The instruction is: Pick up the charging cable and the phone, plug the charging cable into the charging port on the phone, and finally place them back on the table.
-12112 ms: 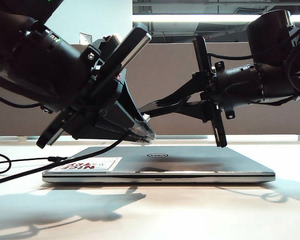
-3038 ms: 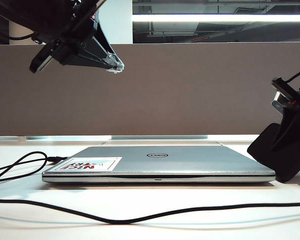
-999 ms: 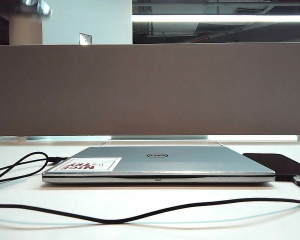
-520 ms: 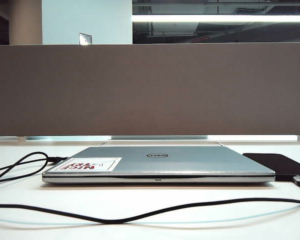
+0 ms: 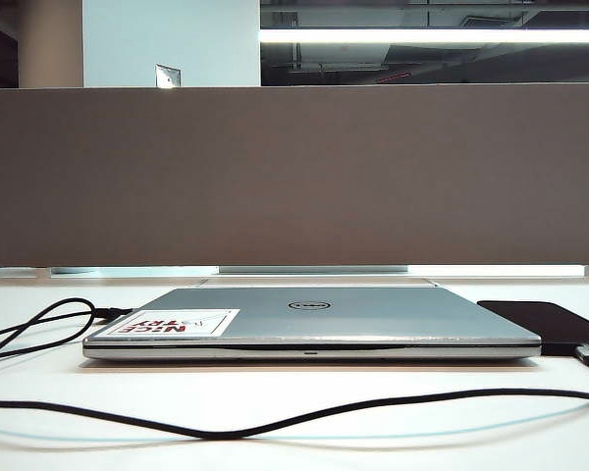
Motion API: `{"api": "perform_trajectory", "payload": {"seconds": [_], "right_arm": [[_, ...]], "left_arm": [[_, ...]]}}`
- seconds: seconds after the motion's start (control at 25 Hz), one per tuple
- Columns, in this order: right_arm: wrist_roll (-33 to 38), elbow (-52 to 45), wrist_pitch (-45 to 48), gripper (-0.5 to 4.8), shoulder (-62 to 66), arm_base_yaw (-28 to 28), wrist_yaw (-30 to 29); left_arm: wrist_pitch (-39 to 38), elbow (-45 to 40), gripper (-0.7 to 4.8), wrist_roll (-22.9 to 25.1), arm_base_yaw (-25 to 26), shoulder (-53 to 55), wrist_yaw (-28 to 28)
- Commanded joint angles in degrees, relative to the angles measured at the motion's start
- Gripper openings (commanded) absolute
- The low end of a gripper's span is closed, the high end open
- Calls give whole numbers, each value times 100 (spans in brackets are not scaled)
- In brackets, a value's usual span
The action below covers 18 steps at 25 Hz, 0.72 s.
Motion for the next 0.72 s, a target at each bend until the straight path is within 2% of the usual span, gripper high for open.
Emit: {"api": "perform_trajectory", "payload": {"seconds": [0.04, 0.72], "right_arm": [[-295, 35, 149, -6, -11, -9, 44], [-306, 50, 142, 3, -11, -7, 142]], "left_arm": [[70, 17, -5, 0, 9, -11, 4], [74, 17, -5, 2, 9, -11, 4]]}}
